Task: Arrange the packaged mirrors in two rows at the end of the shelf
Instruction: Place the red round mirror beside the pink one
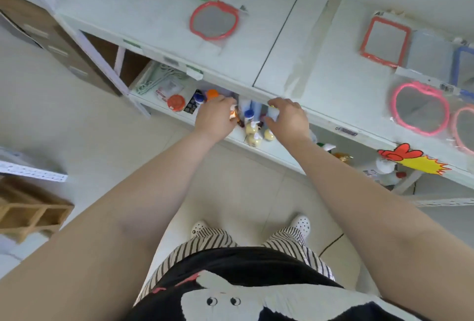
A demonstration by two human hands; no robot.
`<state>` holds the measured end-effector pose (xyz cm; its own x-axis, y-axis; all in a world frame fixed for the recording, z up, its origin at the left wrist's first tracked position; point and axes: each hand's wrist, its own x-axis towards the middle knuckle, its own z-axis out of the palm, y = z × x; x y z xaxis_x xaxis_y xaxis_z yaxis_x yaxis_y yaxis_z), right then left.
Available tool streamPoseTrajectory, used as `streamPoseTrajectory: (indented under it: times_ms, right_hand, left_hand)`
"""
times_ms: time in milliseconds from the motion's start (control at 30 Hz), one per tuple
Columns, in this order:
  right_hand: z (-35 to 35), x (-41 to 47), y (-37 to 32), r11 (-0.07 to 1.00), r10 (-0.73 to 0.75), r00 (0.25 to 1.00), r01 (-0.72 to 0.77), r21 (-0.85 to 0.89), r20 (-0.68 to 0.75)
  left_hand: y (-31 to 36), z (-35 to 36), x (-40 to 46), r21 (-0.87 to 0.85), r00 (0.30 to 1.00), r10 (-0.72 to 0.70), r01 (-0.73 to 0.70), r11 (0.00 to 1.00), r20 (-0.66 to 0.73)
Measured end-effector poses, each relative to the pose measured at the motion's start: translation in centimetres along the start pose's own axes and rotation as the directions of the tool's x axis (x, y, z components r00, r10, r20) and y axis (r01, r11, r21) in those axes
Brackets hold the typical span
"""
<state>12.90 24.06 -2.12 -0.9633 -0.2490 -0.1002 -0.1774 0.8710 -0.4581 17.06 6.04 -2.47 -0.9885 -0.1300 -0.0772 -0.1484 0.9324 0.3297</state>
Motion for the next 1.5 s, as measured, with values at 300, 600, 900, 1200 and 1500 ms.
streamPoseTrajectory:
  times_ms: [300,600,900,1200,1500]
  right_hand:
    - [5.3,0.6,-12.3,0.998,-0.065,0.996,0.066,-0.013,0.065]
    - [7.7,6.7,-16.7,0.994,-0.094,0.993,0.098,-0.058,0.065]
    - [7.4,15.4,-17.9,0.997,-0.068,0.997,0.069,-0.039,0.027]
    - [7.2,19.9,-17.0,0.992,0.128,0.99,-0.128,-0.002,-0.059]
    - [8.4,23.5,-19.3,0.85,0.527,0.826,-0.512,0.124,-0.201]
  left_hand:
    - [-11.8,-4.9,-1.6,-0.018,0.998,-0.062,0.062,0.998,-0.032]
    - [-16.5,-6.5,2.8,-0.017,0.991,-0.12,0.119,0.993,-0.057]
    - [-18.5,-9.1,11.8,-0.002,0.993,-0.112,0.112,0.994,-0.04]
    - [-19.3,-8.9,19.3,0.003,0.999,-0.025,0.024,1.0,0.032]
    - [-22.6,-9.8,27.4,-0.07,0.963,0.197,-0.187,0.98,0.184]
